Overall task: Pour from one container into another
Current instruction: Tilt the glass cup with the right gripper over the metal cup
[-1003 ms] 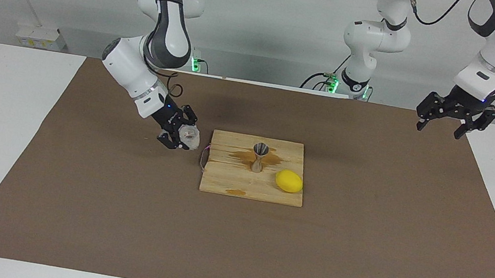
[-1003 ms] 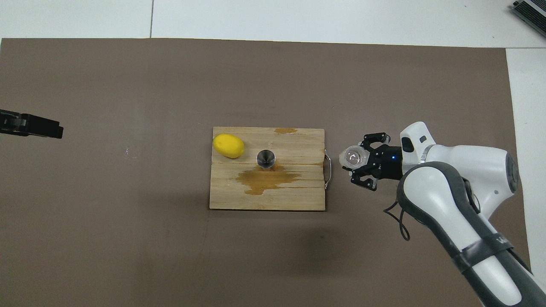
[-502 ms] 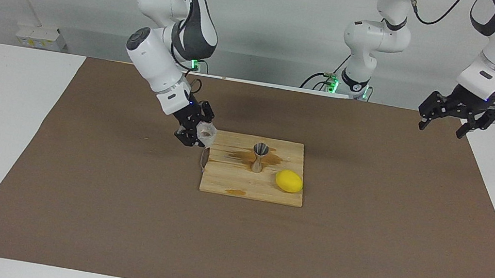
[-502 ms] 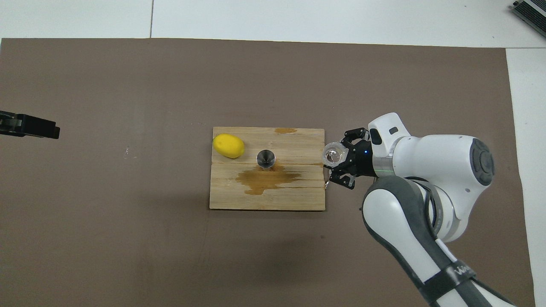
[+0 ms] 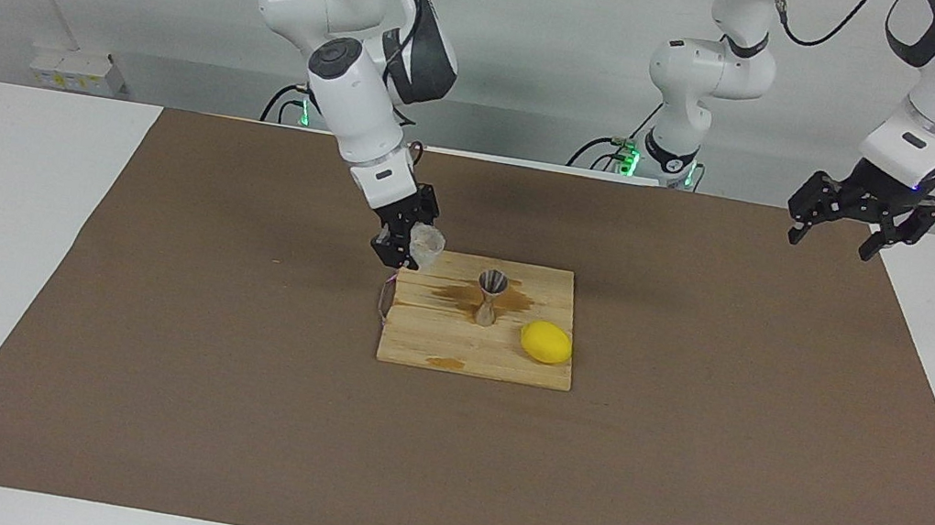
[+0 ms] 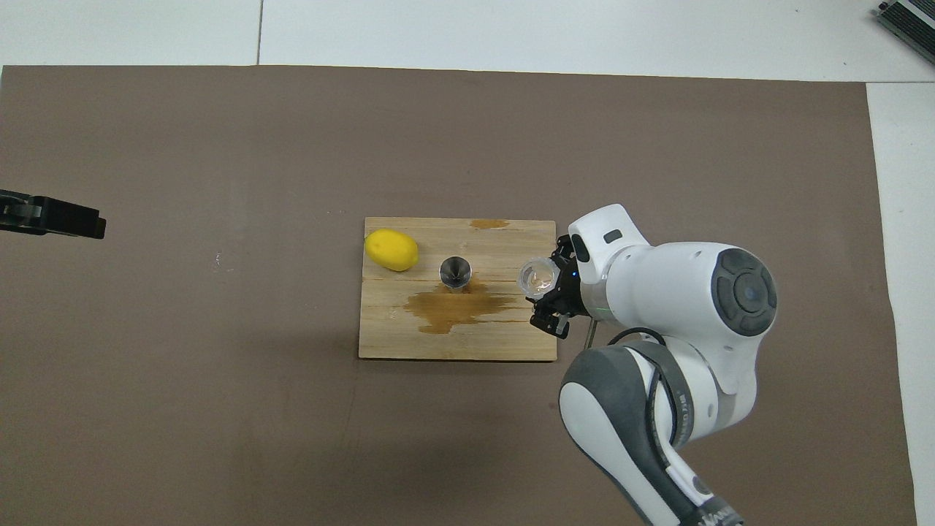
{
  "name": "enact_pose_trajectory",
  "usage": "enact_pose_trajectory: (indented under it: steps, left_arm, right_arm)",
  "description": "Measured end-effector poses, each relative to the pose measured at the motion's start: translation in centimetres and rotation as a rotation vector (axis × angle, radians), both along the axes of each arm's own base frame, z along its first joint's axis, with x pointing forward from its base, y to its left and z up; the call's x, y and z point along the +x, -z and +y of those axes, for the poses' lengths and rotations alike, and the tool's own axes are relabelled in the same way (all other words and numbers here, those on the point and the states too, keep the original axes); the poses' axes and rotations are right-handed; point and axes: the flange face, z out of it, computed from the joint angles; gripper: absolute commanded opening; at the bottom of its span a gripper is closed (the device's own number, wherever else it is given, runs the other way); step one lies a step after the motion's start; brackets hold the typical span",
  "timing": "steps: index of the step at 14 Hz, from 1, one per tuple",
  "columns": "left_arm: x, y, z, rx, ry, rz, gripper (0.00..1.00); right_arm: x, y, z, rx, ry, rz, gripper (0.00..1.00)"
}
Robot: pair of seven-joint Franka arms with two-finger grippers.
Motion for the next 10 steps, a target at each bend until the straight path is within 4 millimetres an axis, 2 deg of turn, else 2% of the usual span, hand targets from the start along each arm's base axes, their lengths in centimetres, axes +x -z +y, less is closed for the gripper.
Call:
enact_pose_trajectory:
  steps: [3, 10]
  left_arm:
    - [0.0, 0.0, 0.0, 0.0, 0.0, 0.0, 1.0]
    - [0.0, 0.1, 0.0, 0.0, 0.0, 0.004, 1.0]
  right_arm:
    - [0.5, -0.1, 0.8, -0.033, -0.019, 0.001, 0.45]
    - [2.0, -0.2, 4.4, -0.123, -0.036, 0.017, 0.45]
